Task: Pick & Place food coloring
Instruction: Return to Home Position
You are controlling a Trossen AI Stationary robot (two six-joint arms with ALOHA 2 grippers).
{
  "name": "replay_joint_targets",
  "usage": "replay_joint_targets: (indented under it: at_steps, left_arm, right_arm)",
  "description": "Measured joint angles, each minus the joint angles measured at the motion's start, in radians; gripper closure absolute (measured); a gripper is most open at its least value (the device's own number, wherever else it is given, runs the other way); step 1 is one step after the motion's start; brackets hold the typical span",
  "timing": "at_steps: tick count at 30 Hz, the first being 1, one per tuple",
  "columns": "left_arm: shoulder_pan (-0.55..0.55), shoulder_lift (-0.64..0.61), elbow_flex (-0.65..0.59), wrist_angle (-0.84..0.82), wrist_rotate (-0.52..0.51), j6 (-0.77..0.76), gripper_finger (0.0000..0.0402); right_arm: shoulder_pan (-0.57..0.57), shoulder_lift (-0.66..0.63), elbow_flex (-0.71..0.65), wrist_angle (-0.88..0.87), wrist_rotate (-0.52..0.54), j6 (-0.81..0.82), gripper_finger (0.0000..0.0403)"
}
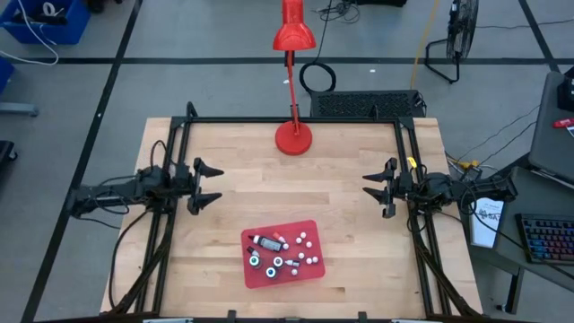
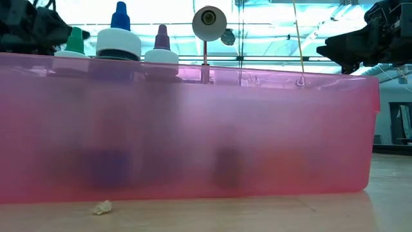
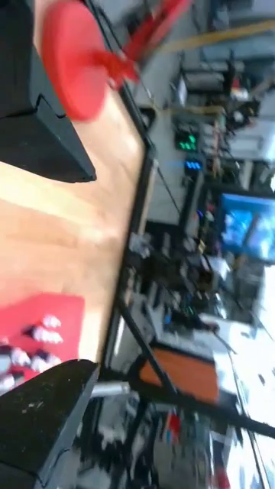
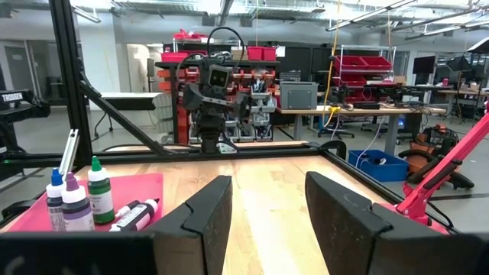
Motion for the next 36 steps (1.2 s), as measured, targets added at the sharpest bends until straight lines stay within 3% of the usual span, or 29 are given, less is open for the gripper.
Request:
replay_joint_targets:
  at_steps: [15,23,36]
  left_arm:
    - [0.023,0.027,-0.006,-0.054,-0.045,0.043,0.0009]
    - [0.023,0.033,-0.006,-0.051,-0.045,0.247,0.0009]
    - [0.022,0.032,-0.007,-0.05,-0.046,0.235,0.0009]
  right_arm:
    - [0.0,0.0,0.0,0.0,0.0,0.0,0.0248]
    - [0.0,0.0,0.0,0.0,0.0,0.0,0.0248]
    - [0.0,0.0,0.0,0.0,0.0,0.0,0.0248]
